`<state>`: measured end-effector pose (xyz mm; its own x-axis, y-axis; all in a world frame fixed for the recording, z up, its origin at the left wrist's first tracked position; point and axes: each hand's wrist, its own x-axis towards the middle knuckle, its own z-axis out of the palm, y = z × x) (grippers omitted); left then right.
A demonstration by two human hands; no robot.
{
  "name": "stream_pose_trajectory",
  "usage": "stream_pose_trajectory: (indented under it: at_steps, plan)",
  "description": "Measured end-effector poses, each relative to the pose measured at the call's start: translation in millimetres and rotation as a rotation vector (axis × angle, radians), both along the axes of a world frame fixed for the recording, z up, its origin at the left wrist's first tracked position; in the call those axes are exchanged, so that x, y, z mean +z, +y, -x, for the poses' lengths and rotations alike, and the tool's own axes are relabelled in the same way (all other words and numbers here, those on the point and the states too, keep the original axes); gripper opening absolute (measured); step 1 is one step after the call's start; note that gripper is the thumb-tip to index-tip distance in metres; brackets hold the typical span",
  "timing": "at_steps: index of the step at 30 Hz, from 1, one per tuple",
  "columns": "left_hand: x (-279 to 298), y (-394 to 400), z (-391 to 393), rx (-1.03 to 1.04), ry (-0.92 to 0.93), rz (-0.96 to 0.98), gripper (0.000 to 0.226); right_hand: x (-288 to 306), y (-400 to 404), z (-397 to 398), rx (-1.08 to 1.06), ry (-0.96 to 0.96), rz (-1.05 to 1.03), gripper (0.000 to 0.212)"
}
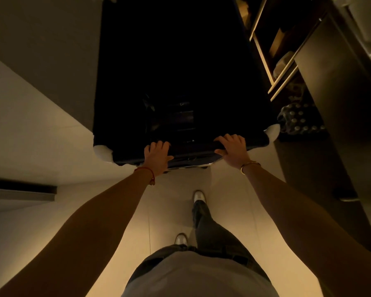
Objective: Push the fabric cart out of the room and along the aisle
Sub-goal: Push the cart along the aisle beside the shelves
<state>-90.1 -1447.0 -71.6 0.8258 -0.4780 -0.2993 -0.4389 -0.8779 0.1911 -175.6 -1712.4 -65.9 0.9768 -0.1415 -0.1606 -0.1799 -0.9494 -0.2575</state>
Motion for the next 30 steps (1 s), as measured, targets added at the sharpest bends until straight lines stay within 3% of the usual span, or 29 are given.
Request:
stream_pose_trajectory:
  at_steps: [30]
  plan:
    - [11, -71, -177, 0.118, -0.036, -0.178, 0.054, -8, -63, -193, 0.093, -0.043, -0.016, 0.042]
